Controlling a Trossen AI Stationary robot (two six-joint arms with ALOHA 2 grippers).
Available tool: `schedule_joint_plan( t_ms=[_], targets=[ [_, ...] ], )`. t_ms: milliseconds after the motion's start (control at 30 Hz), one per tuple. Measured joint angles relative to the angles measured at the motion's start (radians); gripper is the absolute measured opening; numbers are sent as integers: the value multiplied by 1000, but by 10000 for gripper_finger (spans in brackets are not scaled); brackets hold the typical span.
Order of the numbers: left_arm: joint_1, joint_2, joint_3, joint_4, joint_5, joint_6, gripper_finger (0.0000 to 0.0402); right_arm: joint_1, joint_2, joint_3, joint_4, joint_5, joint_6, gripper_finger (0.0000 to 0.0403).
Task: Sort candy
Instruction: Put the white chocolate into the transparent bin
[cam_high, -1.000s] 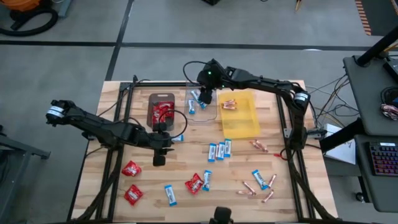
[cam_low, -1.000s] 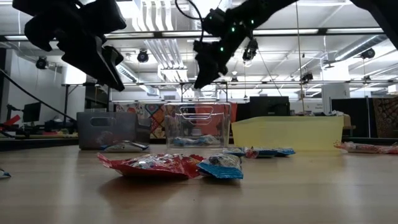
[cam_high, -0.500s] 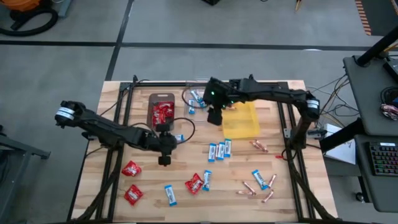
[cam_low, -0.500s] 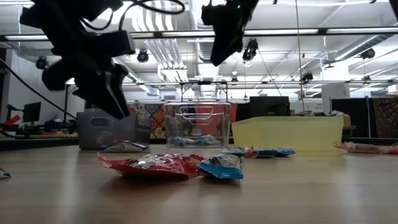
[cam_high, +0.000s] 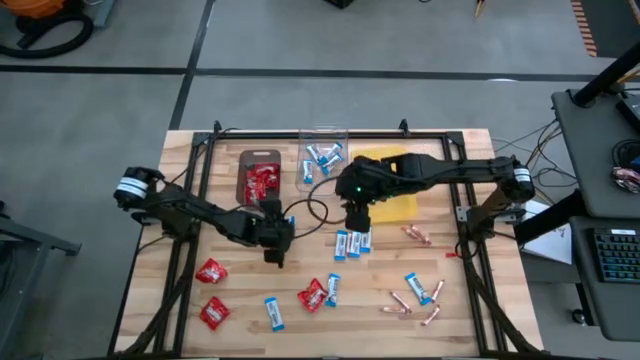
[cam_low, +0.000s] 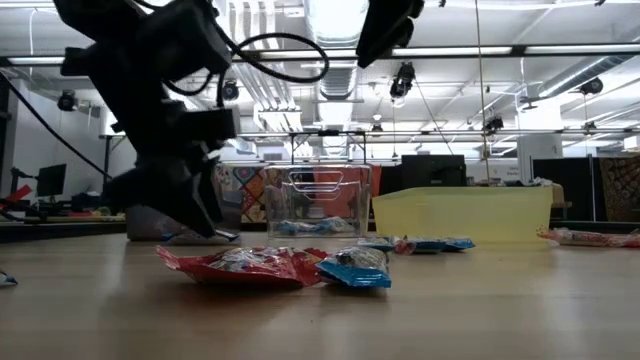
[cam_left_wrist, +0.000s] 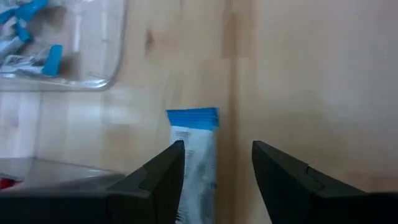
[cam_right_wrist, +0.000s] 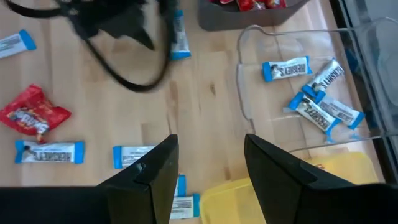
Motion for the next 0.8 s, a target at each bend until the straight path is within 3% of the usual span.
schedule_joint_plan(
  t_ms=[333, 667, 800],
  targets=[
    [61, 69, 22, 4, 27, -18, 142, 66, 0, 0, -2, 3, 22, 176],
    [64, 63, 21, 10, 49, -24, 17, 110, 0, -9, -5, 2, 22, 176],
    [61, 61, 27, 4, 52, -31, 18, 129, 0, -36, -2, 1, 32, 176]
  ],
)
